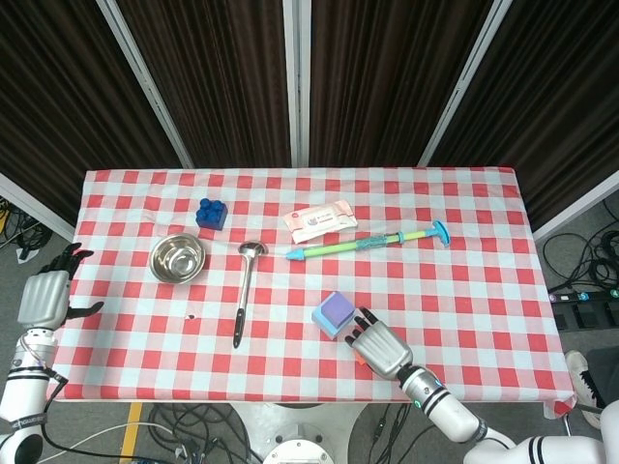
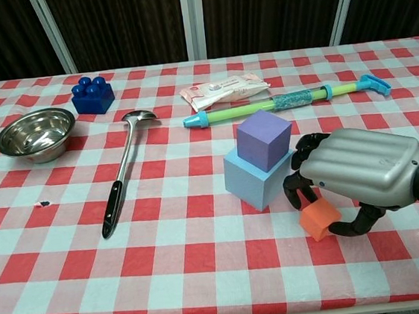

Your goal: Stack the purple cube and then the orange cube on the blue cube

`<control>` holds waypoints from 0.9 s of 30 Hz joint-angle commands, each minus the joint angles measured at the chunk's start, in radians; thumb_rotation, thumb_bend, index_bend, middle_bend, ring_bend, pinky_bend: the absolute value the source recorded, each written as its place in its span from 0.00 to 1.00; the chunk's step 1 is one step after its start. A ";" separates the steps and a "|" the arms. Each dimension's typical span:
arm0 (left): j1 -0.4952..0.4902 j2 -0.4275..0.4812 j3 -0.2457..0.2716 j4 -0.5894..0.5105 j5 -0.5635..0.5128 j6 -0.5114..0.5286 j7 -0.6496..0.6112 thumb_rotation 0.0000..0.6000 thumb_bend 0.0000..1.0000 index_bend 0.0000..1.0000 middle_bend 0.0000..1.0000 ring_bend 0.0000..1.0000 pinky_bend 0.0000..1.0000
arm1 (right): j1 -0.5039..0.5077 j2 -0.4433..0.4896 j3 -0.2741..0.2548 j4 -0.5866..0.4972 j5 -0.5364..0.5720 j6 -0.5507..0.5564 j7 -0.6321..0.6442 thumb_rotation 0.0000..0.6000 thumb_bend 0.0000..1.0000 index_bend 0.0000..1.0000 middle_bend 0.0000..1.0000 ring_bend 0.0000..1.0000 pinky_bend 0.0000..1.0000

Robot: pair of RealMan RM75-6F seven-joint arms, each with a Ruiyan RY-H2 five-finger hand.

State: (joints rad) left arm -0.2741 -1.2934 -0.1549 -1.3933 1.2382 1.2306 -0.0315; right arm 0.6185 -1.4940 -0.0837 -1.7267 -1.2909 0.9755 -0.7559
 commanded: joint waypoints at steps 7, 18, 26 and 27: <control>-0.002 -0.001 0.001 0.001 -0.001 -0.004 0.001 1.00 0.05 0.27 0.20 0.22 0.31 | -0.016 0.022 -0.005 -0.026 -0.020 0.029 0.003 1.00 0.21 0.41 0.50 0.20 0.09; -0.002 -0.001 0.003 -0.004 0.002 -0.005 0.006 1.00 0.05 0.28 0.20 0.22 0.31 | -0.058 0.199 -0.031 -0.239 -0.098 0.128 -0.040 1.00 0.21 0.41 0.49 0.20 0.09; -0.003 -0.002 0.005 -0.005 0.002 -0.006 0.010 1.00 0.05 0.28 0.20 0.22 0.31 | -0.017 0.329 0.036 -0.395 -0.051 0.107 -0.048 1.00 0.21 0.41 0.49 0.20 0.09; -0.003 -0.002 0.005 -0.005 0.001 -0.007 0.011 1.00 0.05 0.28 0.20 0.22 0.31 | -0.007 0.337 0.049 -0.403 -0.040 0.098 -0.048 1.00 0.21 0.41 0.49 0.20 0.09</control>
State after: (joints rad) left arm -0.2774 -1.2958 -0.1504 -1.3982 1.2392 1.2238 -0.0210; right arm 0.5926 -1.1748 -0.0585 -2.1085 -1.3517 1.0872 -0.8021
